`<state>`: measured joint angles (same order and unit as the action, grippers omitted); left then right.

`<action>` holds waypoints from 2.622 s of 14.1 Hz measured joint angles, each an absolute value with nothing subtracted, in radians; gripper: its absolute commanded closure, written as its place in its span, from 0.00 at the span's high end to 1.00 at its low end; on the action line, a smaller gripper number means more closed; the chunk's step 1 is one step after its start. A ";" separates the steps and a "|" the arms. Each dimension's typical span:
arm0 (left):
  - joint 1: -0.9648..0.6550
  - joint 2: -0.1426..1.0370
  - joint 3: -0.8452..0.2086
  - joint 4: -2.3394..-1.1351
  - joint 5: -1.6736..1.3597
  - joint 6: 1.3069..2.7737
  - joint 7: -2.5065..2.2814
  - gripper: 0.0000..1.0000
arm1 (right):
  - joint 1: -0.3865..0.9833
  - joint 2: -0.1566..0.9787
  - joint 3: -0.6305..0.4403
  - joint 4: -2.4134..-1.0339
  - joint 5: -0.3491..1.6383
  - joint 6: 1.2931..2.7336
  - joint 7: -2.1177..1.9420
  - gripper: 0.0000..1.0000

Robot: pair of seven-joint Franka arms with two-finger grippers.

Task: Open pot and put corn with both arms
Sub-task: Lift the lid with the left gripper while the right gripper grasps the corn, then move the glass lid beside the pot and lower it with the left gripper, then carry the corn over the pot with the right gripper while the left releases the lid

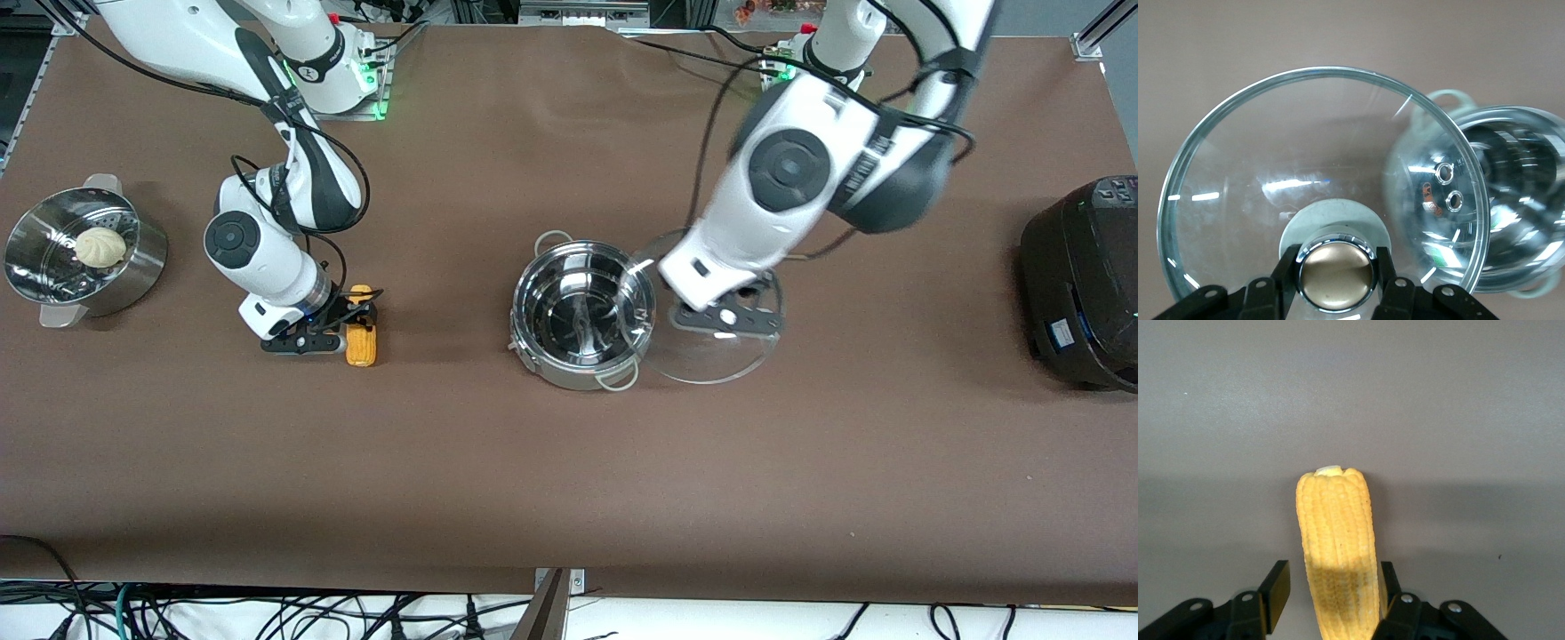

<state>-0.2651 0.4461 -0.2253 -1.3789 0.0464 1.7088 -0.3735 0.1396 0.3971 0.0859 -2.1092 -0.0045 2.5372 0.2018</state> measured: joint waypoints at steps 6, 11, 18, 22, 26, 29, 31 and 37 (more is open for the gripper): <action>-0.016 0.447 -0.225 -1.490 0.047 1.687 -0.044 0.13 | 0.139 0.429 0.086 -2.117 -0.004 2.598 0.202 0.17; 0.096 0.450 -0.227 -1.645 0.047 1.864 0.141 0.15 | 0.139 0.427 0.086 -2.116 -0.005 2.598 0.202 0.00; 0.135 0.457 -0.229 -1.960 0.103 2.297 0.185 0.15 | 0.146 0.403 0.101 -1.871 -0.005 2.234 0.202 0.00; 0.146 0.459 -0.229 -2.019 0.111 2.379 0.185 0.15 | 0.221 0.392 0.110 -1.685 -0.004 2.026 0.269 0.00; 0.151 0.460 -0.231 -2.035 0.111 2.409 0.187 0.43 | 0.343 0.400 0.114 -1.617 -0.004 1.995 0.424 0.00; 0.153 0.462 -0.232 -2.038 0.111 2.412 0.187 1.00 | 0.454 0.438 0.115 -1.565 -0.004 1.994 0.610 0.00; 0.153 0.470 -0.232 -2.042 0.111 2.417 0.187 1.00 | 0.542 0.494 0.116 -1.493 -0.004 1.994 0.761 0.00; 0.152 0.403 -0.242 -2.007 0.111 2.312 0.187 1.00 | 0.633 0.641 0.112 -1.297 -0.004 1.995 0.894 0.00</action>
<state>0.1524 0.4031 -0.2422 -2.0066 0.1110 2.3122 0.1865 0.6327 0.6415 0.1124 -1.2968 -0.0042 1.9945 0.8935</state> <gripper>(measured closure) 0.000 0.855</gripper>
